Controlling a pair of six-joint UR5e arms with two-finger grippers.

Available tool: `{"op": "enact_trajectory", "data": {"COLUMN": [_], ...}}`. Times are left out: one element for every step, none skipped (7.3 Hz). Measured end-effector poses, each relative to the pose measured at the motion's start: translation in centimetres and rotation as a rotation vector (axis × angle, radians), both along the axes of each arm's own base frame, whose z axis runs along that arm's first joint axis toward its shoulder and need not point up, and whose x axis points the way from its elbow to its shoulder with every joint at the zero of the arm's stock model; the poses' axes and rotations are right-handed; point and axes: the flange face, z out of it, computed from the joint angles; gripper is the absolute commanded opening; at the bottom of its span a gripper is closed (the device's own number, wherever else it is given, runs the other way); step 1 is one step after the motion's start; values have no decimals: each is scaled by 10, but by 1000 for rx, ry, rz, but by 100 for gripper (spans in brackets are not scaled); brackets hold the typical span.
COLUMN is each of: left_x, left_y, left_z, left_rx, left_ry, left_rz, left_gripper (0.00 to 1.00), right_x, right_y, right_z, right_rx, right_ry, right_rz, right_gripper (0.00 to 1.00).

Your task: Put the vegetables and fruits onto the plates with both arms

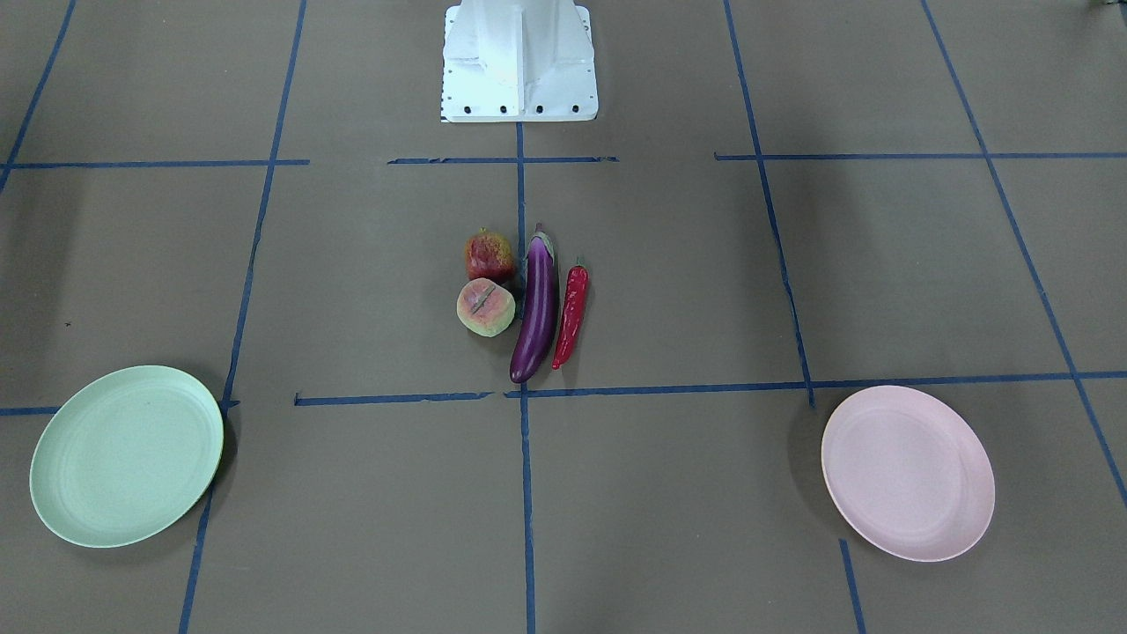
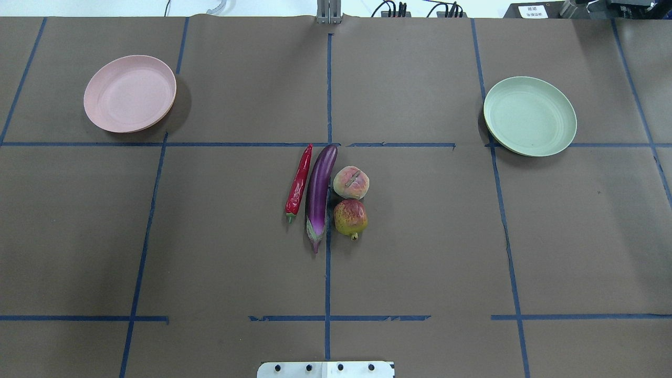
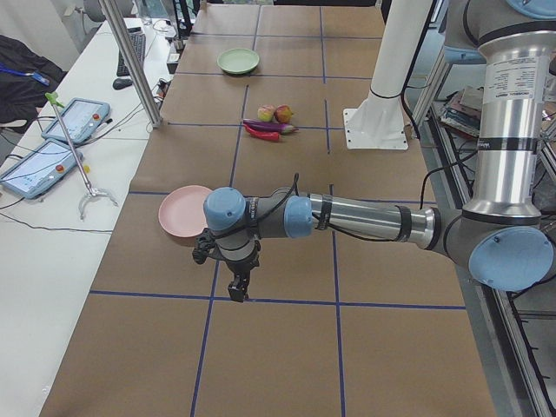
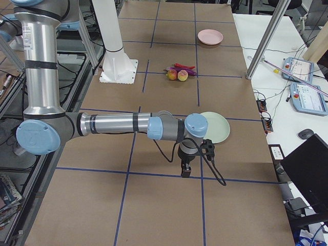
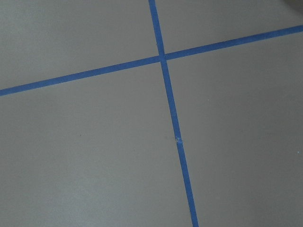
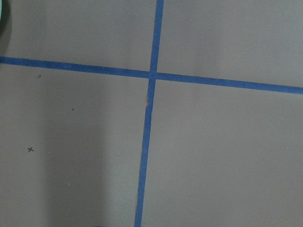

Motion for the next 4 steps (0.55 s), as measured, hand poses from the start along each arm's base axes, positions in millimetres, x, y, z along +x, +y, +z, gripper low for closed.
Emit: {"op": "enact_trajectory", "data": {"left_x": [0,0,0,0], "left_y": [0,0,-1,-1], "left_z": [-2,-4,-7,-9], "left_rx": [4,9,15,19], "left_ry": [0,0,-3,-6], "left_rz": [1,1,1,1], "left_gripper": [100,100,100,100], "right_x": [-1,-5,-17,-37], "right_y": [-2,-6,-13,-24], "right_z": [-2,-8,-20,-38], "right_rx": [34,93,139,164], "right_ry": [-10,-33,-57,-80], "right_rz": [2,0,-16,-33], "right_gripper": [100,100,100,100]}}
